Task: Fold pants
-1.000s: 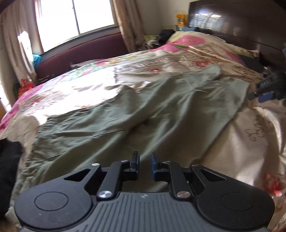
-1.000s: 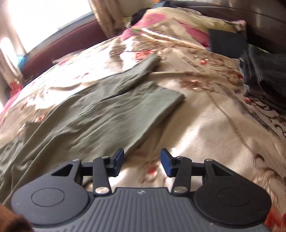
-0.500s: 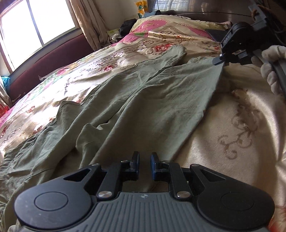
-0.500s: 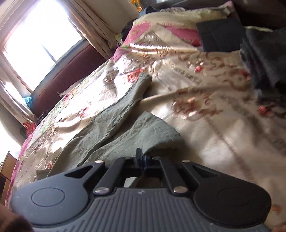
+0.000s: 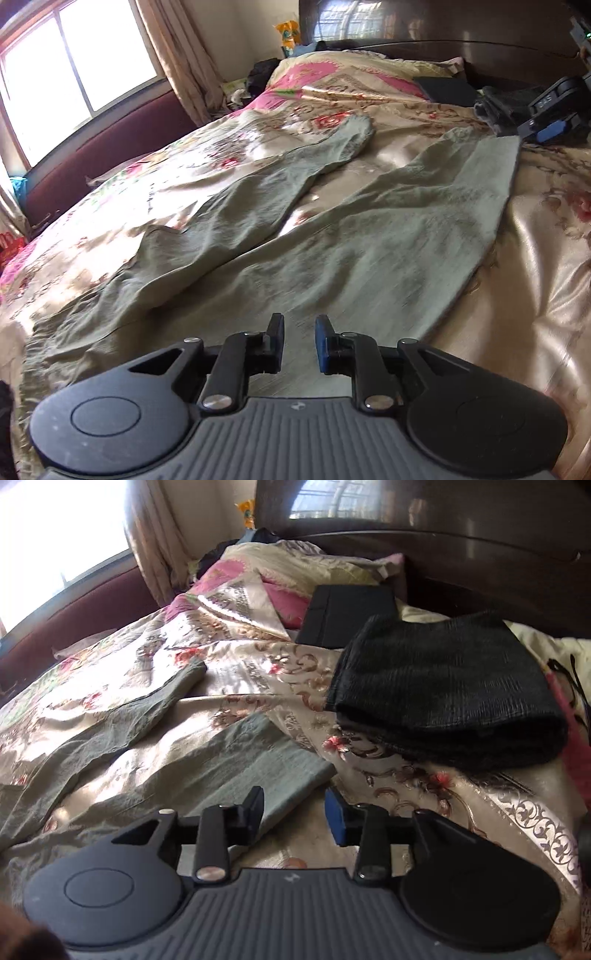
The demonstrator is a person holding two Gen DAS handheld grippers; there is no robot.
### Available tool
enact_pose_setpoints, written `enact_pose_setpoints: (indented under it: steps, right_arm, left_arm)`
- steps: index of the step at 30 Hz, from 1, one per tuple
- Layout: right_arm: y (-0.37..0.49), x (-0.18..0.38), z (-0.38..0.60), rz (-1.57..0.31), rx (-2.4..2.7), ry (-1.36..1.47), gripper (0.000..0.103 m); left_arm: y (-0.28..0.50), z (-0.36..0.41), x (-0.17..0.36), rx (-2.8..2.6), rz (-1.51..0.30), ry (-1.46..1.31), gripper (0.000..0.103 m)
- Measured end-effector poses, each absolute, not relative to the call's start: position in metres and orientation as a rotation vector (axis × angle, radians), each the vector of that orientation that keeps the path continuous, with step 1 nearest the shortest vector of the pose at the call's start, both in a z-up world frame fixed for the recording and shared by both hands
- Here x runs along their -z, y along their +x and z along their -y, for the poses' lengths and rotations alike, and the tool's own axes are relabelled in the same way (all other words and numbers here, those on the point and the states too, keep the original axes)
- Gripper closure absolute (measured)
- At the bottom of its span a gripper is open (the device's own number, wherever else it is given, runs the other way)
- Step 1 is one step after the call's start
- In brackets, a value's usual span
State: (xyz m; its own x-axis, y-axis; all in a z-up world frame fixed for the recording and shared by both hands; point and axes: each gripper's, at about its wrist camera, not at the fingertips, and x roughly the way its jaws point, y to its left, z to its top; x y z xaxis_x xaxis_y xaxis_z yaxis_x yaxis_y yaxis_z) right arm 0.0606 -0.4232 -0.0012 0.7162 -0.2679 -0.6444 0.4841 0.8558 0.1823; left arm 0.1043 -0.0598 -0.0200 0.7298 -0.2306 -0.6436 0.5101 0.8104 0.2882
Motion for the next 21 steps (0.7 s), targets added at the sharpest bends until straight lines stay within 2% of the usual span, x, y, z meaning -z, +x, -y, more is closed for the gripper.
enact_pose_setpoints:
  steps: [3, 7, 10, 12, 14, 19, 21]
  right_arm:
    - [0.062, -0.009, 0.386, -0.612, 0.308, 0.275, 0.065]
    - [0.097, -0.016, 0.33, -0.651, 0.064, 0.163, 0.066]
    - [0.156, -0.021, 0.278, -0.66, -0.161, -0.033, 0.064]
    - [0.206, -0.021, 0.248, -0.687, -0.28, -0.115, 0.064]
    - [0.265, -0.015, 0.213, -0.738, -0.39, -0.224, 0.064]
    - [0.358, -0.007, 0.136, -0.803, -0.581, -0.43, 0.064]
    - [0.381, -0.003, 0.11, -0.835, -0.665, -0.494, 0.059]
  left_arm:
    - [0.108, 0.021, 0.028, 0.327, -0.683, 0.457, 0.068]
    - [0.115, -0.02, 0.032, 0.308, -0.776, 0.42, 0.067]
    - [0.131, -0.045, -0.003, 0.334, -0.68, 0.408, 0.066]
    - [0.158, -0.06, -0.019, 0.314, -0.608, 0.462, 0.059]
    - [0.193, -0.079, -0.022, 0.29, -0.59, 0.517, 0.057]
    - [0.283, -0.141, -0.001, 0.229, -0.722, 0.594, 0.057]
    - [0.308, -0.162, 0.003, 0.217, -0.759, 0.569, 0.056]
